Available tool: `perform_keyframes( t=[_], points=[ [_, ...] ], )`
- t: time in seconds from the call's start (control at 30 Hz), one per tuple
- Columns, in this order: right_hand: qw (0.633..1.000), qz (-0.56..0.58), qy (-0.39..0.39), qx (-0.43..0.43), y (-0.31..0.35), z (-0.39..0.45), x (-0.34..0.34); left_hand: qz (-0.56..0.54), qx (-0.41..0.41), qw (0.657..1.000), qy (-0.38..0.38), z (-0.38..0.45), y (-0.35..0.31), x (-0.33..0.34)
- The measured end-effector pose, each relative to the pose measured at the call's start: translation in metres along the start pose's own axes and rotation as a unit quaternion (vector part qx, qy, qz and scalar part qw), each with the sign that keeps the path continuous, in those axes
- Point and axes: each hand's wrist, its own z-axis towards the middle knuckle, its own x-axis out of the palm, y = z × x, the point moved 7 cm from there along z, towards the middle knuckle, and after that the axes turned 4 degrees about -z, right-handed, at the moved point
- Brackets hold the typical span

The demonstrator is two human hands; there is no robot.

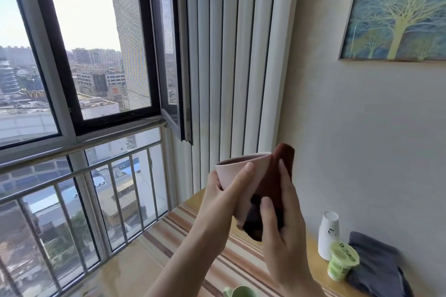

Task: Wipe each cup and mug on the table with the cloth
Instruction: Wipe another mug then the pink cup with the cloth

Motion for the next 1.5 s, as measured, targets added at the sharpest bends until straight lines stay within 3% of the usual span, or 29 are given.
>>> perform_keyframes(
  t=[0.1,0.27,0.5,0.67,0.87,1.07,1.27,1.4,1.5],
  points=[
    [0.998,0.053,-0.018,0.017,-0.007,0.004,-0.005,-0.032,-0.007,0.999,0.026,0.0,0.0,0.003],
    [0.998,0.017,-0.06,0.021,-0.003,-0.003,-0.004,-0.029,-0.001,0.999,0.031,0.005,-0.003,0.005],
    [0.988,-0.128,-0.057,-0.065,0.007,-0.002,-0.001,0.023,-0.023,0.999,0.03,0.006,-0.002,0.003],
    [0.974,-0.154,-0.039,-0.161,0.015,-0.012,-0.003,-0.028,-0.004,0.999,-0.015,0.016,-0.006,-0.008],
    [0.99,-0.042,-0.131,-0.023,-0.01,0.0,-0.059,-0.077,-0.069,0.993,-0.05,0.015,0.007,-0.034],
    [0.999,-0.043,-0.006,-0.002,-0.002,0.027,-0.017,-0.023,-0.071,0.997,-0.016,0.009,0.013,-0.018],
    [0.997,-0.056,-0.061,0.007,0.005,0.013,-0.005,-0.029,-0.021,0.999,-0.026,0.009,0.008,-0.02],
    [0.995,-0.076,-0.063,0.027,-0.006,-0.012,-0.001,-0.099,-0.034,0.993,-0.054,0.012,0.005,-0.027],
    [0.995,-0.027,-0.076,0.059,-0.014,-0.013,-0.012,-0.113,-0.057,0.989,-0.07,0.013,0.006,-0.034]
  ],
)
